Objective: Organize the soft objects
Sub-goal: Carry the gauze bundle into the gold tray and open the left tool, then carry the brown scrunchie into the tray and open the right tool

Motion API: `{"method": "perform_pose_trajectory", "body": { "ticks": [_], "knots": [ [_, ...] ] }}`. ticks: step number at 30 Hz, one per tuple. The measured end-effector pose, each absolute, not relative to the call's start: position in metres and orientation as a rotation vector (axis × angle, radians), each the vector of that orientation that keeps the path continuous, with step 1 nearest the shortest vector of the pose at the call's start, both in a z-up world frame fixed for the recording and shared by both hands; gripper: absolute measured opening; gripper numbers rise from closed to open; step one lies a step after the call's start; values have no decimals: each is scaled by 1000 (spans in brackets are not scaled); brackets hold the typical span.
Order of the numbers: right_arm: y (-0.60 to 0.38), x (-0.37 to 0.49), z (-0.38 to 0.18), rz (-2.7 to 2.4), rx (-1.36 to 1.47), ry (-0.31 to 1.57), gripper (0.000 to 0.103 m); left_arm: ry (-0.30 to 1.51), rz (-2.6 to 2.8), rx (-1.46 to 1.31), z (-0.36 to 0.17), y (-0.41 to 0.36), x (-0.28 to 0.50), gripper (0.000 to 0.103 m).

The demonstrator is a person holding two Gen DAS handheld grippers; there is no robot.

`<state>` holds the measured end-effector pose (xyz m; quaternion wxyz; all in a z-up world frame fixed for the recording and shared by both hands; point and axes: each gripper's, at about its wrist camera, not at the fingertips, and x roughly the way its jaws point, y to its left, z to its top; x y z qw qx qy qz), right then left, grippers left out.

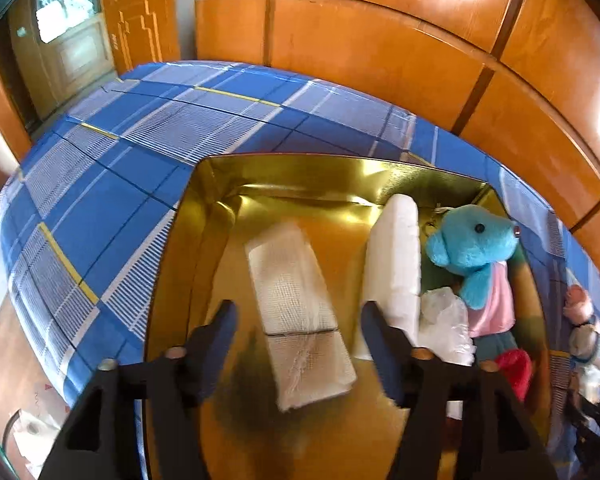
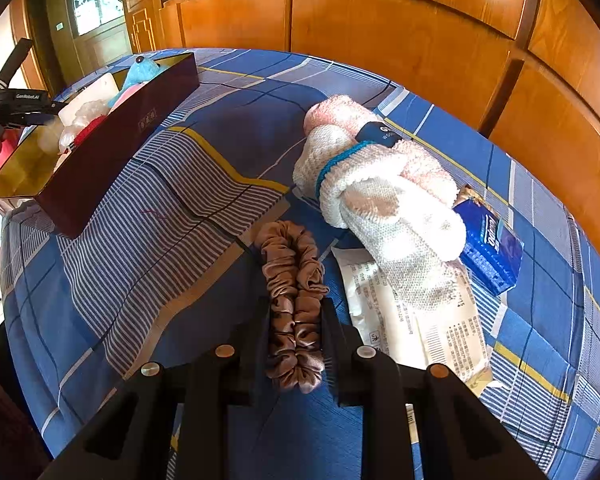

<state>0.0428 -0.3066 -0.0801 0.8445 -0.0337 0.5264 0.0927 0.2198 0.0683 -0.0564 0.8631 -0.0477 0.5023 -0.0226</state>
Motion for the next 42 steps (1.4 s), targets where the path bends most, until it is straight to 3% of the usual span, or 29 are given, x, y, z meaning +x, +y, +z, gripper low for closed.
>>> {"method": "perform_pose_trajectory", "body": {
  "ticks": [10,19,28,42],
  "knots": [
    [-305,43,-81,193,-88,1109,23,935,27,-58,-53,62,192,69],
    [-297,41,-80,172,-131,1104,22,804,-5,-95,-26,48,121,75],
    [-296,40,-80,171,-137,1106,22,847,-114,-52,-34,16,60,75],
    [-293,46,-79,77,-85,1146,22,837,-195,-33,-28,-3,37,76]
  ]
}}
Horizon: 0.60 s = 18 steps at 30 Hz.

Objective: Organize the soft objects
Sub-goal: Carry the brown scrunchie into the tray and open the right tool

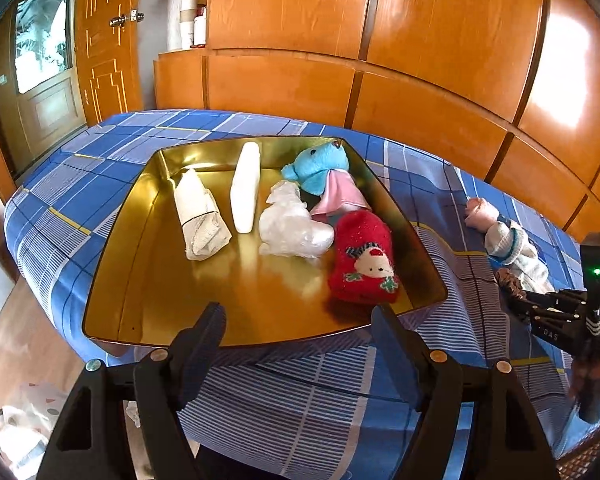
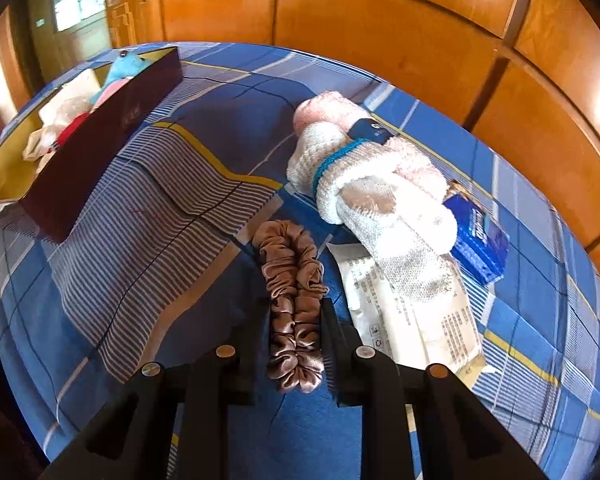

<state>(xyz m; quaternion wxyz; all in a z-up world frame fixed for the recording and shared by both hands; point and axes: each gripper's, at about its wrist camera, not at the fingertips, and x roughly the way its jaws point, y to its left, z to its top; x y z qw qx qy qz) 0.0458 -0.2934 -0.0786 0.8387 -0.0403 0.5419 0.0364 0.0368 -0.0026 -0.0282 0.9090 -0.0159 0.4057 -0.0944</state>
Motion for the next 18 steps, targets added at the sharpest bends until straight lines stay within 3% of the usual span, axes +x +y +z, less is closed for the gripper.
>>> {"method": "perform_pose_trajectory", "body": {
  "ticks": [10,18],
  "knots": [
    [-286,47,-73,-73,-33,1148,19,853,-198,-88,-33,14,37,76],
    [-295,42,-36,-57,79,1058,19,849,-180,-120,-33,26,38,76]
  ]
}}
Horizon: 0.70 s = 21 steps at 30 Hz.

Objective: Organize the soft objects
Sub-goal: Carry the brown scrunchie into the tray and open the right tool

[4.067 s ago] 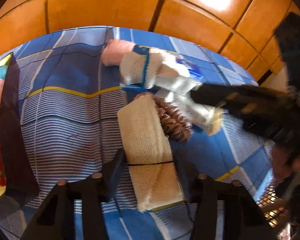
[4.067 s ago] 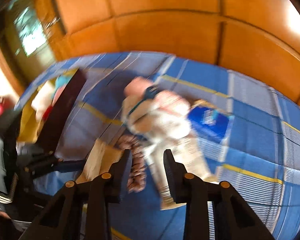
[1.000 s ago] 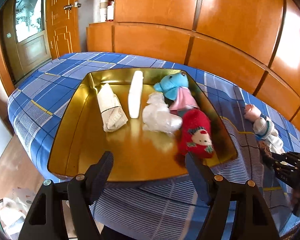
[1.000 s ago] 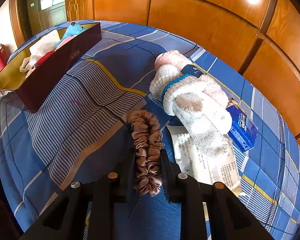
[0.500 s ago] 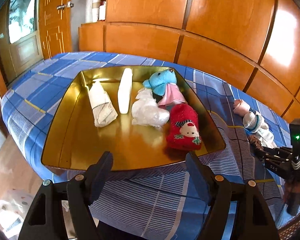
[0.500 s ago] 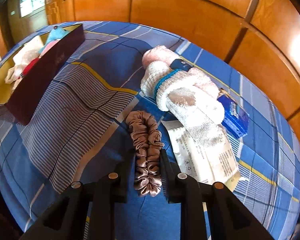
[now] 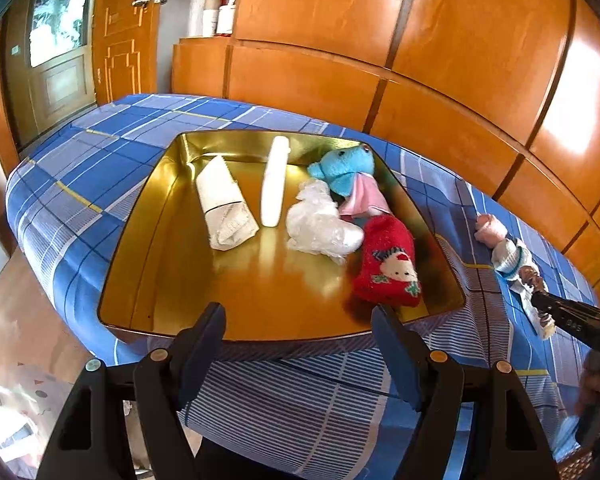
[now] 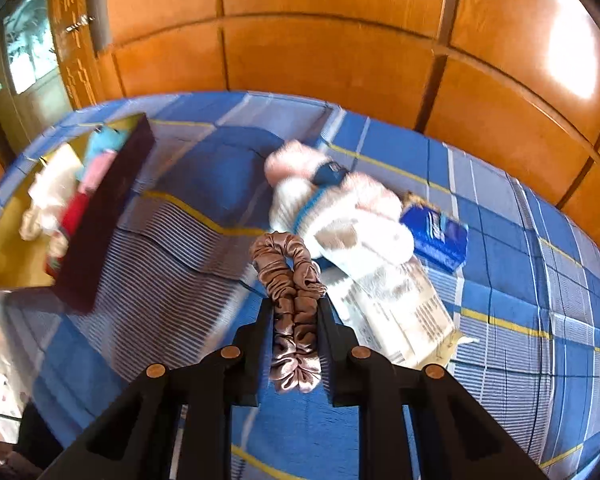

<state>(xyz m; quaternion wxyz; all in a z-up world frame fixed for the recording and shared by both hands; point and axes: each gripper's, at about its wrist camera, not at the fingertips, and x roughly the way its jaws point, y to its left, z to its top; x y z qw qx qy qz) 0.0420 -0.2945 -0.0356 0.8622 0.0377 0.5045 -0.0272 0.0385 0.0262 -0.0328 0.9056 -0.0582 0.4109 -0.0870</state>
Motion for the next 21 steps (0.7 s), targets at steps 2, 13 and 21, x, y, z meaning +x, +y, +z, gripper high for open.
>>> {"method": "perform_pose_trajectory", "body": {
  "ticks": [2,13,21],
  "knots": [
    [-288,44,-32,-42,69,1050,19,853,-169,-134,-34,30,41,76],
    [-237,52,6,130,132,927,19,865,-96,-158,-37,57,43,76],
    [-118,85,12,486,69,950,19,844,-39,-192,-30,79,46,79]
  ]
}}
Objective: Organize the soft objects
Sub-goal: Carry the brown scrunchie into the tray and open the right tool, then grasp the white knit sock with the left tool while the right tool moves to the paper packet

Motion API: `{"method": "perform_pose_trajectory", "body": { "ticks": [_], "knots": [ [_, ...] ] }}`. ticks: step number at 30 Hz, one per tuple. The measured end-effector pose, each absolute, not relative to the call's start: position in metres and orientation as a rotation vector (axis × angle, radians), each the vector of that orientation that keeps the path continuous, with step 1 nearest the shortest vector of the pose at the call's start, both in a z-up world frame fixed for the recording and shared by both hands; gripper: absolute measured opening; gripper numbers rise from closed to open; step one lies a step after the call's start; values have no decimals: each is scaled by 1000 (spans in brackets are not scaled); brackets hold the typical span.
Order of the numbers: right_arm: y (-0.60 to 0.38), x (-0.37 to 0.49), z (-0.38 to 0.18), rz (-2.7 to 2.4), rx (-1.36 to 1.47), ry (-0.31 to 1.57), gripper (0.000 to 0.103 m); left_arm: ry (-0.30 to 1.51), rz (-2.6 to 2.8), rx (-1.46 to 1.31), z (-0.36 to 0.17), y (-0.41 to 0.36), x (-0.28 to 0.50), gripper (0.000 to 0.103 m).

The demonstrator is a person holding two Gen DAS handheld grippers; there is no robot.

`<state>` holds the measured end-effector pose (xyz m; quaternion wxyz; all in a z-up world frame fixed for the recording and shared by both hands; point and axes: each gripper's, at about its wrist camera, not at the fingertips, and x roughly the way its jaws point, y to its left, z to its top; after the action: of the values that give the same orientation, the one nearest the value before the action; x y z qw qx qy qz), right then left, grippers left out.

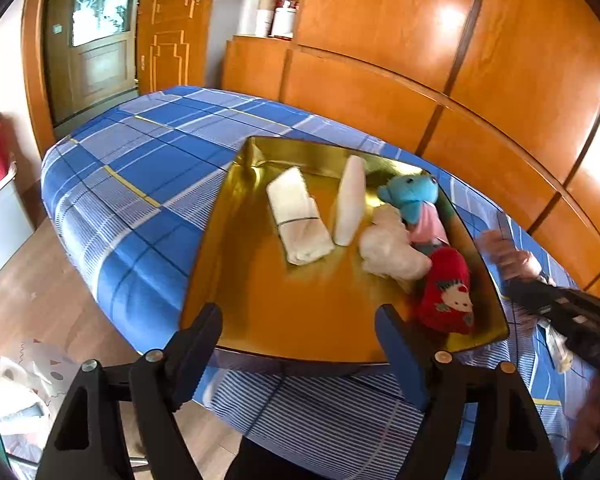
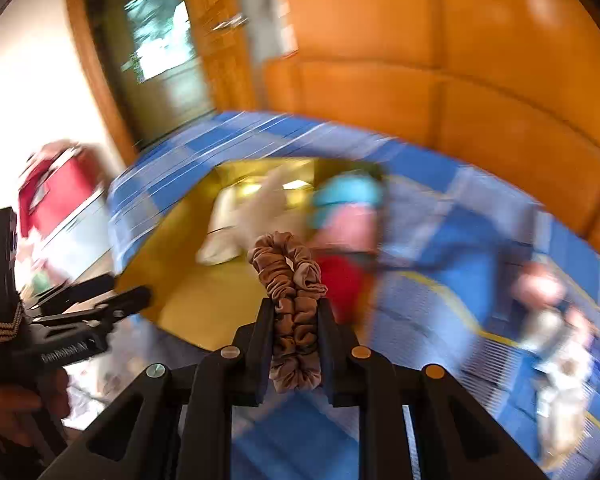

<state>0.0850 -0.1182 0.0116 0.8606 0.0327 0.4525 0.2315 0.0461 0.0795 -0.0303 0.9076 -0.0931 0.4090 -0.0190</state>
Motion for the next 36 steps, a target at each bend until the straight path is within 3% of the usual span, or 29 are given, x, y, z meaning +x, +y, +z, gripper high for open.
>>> {"method": "perform_pose_trajectory", "body": {
  "ticks": [11,13,15,18,36],
  "knots": [
    [-57,160,-58,410,-1,1199,19,845,13,-223,-33,100,48,80],
    [-62,167,-62,400,56,1207,26,846,13,-225,-34,100,48,80],
    [-63,167,-61,415,79,1201,30,848,13,-214,-34,99,49,80],
    [-63,159,-56,440,66,1174,43,849,6,-211,-35,96,49,80],
    [-114,105,2,372,124,919,43,810,-42,-137,-18,73,38,81]
  ]
}}
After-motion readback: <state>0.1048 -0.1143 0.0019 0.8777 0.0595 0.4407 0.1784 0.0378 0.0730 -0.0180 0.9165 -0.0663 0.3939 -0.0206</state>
